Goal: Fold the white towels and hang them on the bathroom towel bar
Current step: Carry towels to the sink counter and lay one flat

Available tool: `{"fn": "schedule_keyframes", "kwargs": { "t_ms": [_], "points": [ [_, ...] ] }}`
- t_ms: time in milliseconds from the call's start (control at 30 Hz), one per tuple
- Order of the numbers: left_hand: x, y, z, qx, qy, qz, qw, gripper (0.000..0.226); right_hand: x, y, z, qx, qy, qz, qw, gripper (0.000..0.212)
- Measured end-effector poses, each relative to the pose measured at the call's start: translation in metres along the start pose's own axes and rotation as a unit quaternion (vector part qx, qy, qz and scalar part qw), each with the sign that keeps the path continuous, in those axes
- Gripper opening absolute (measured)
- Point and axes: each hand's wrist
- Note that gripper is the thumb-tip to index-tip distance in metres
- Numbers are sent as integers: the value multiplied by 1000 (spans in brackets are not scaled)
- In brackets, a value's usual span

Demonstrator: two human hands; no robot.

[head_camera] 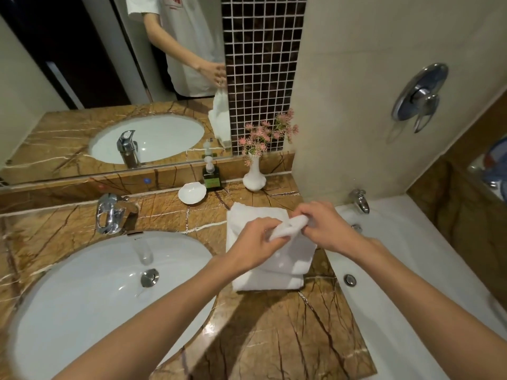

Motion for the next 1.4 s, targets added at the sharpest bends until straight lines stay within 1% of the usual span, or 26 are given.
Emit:
{"fn": "schedule_keyframes", "kwargs": {
  "t_ms": [33,100,167,200,233,300,333,400,467,533,567,667,733,767,833,867,933,1033,1100,1167,1233,1267,1333,1367,1400],
  "points": [
    [-1,-3,2,23,-5,-3,1000,17,-6,4,0,20,-1,20,1000,24],
    [-2,-12,6,94,-27,-17,995,40,-17,12,-1,55,18,61,996,31],
    [-1,-21,7,172,-47,-27,984,50,-27,18,-2,67,43,86,993,37],
    [0,-23,8,198,-50,-25,979,48,-31,20,-2,70,51,93,992,38],
    [2,-24,9,212,-48,-15,976,41,-36,23,-4,69,59,99,991,38],
    [9,-20,11,215,-31,7,976,21,-43,28,-6,63,79,119,988,35],
    [13,-16,12,212,-23,13,977,15,-46,30,-7,64,94,132,985,31],
    [21,-8,16,215,-11,27,976,11,-50,32,-10,73,136,161,975,25],
    [30,3,17,220,2,45,974,11,-49,31,-11,74,190,195,960,26],
    [42,15,16,209,19,60,976,10,-45,27,-14,87,230,232,941,35],
    [49,21,14,203,26,62,977,10,-42,22,-16,115,246,250,929,41],
    [66,39,5,181,34,66,981,10,-31,4,-27,254,281,291,879,59],
    [73,50,-2,156,36,66,985,10,-25,-5,-32,370,245,312,840,71],
    [75,56,-6,149,35,65,986,11,-22,-9,-35,435,207,323,814,67],
    [77,65,-12,153,21,69,986,13,-15,-17,-40,543,130,330,761,51],
    [76,68,-15,157,7,73,985,14,-11,-20,-41,571,103,325,747,46],
    [73,72,-19,160,-21,79,984,15,0,-26,-41,585,77,314,744,44],
    [67,72,-28,144,-34,65,987,14,17,-38,-41,560,76,315,762,38],
    [62,71,-39,125,-17,43,991,16,29,-48,-38,571,64,306,759,34],
    [54,70,-53,113,17,15,993,19,40,-62,-33,596,35,291,747,23],
    [44,67,-70,105,50,-9,993,22,49,-78,-25,600,-6,270,753,14],
    [39,66,-79,107,64,-27,992,24,53,-86,-21,605,-26,254,754,16],
    [25,62,-99,100,84,-60,990,42,61,-101,-11,620,-69,217,751,23],
    [19,60,-108,79,89,-68,991,45,64,-106,-6,625,-89,197,750,27],
    [12,57,-117,59,99,-76,990,42,67,-113,-2,629,-113,178,749,32]
  ]
}}
Point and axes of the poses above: each hand's wrist, its own x-axis towards the middle knuckle, its own z-axis out of the palm, y = z × x, and after that the axes turned 3 degrees about -x, right-handed
